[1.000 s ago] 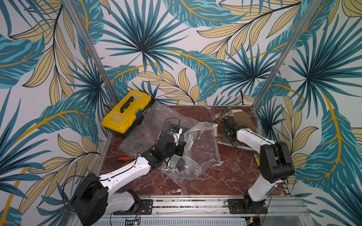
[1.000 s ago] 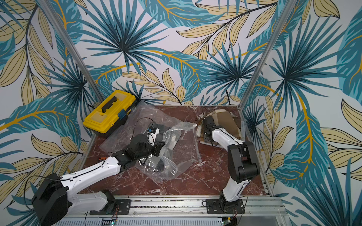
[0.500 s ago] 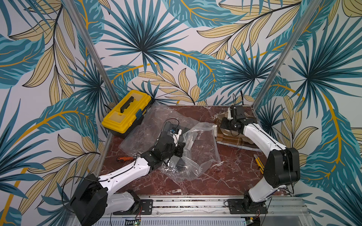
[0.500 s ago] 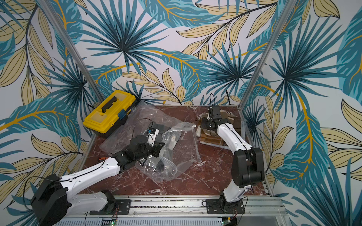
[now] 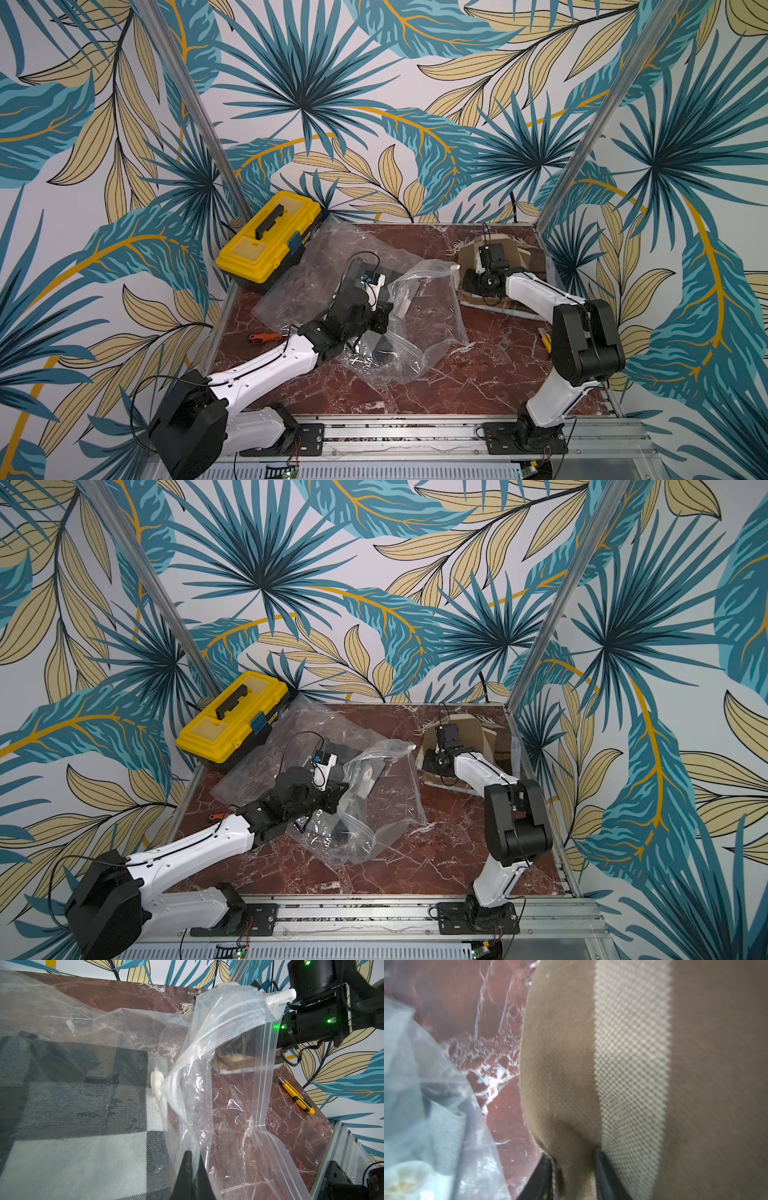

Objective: Take the blanket out of the vacuum bag
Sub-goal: Place the blanket at the center of the board.

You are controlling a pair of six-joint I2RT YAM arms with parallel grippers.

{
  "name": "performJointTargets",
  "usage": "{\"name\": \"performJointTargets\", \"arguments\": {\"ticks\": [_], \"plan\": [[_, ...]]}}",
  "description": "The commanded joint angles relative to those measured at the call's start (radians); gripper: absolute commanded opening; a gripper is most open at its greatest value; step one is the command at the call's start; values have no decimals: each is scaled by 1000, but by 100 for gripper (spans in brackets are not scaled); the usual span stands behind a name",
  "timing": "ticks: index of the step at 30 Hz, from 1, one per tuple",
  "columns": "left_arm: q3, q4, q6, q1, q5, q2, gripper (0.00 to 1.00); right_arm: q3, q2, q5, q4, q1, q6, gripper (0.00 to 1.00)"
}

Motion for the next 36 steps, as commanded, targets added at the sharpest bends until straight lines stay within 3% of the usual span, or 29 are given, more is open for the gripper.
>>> {"name": "performJointTargets", "arguments": {"ticks": [1, 5, 9, 14, 19, 25, 31, 36], "plan": [[4, -12, 7, 4, 18, -2, 0, 30, -91, 50, -50, 2, -27, 51], [13, 4, 4, 4, 33, 25, 0, 69, -189, 89, -140, 2, -49, 64], [33, 5, 5, 3, 48, 51, 0, 66, -285, 124, -187, -21, -59, 72], [49, 3, 7, 4, 56, 62, 0, 13, -350, 54, -166, -169, -72, 76], [41, 22, -9, 2, 63, 63, 0, -22, -319, -107, -81, -332, -86, 77], [13, 12, -10, 1, 56, 41, 0, -43, -261, -288, 38, -455, -113, 77], [-32, 45, -13, 3, 39, 28, 0, -69, -172, -422, 263, -583, 27, 77], [-26, 58, -2, 4, 44, 61, 0, -10, -47, -471, 333, -610, 94, 68]]}}
